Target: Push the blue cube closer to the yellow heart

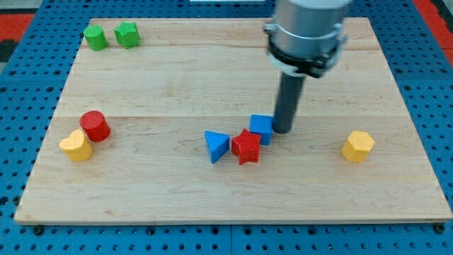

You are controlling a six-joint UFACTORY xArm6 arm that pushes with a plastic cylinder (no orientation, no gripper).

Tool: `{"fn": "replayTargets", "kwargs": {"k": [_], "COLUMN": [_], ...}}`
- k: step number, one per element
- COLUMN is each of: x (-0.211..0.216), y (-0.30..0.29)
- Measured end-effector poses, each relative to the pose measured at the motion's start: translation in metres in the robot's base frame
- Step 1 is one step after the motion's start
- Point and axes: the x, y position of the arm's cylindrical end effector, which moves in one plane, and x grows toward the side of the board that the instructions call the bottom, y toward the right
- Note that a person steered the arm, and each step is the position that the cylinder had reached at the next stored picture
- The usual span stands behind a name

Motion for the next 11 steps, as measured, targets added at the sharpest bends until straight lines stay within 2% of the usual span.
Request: {"fn": "replayTargets", "kwargs": {"k": [1, 2, 5, 7, 8, 9, 10, 11], "x": [-0.005, -0.002, 0.015, -0.011, 0.021, 0.039, 0.052, 0.082], "y": [-0.057, 0.026, -0.156, -0.21, -0.229, -0.228, -0.202, -0.209]}}
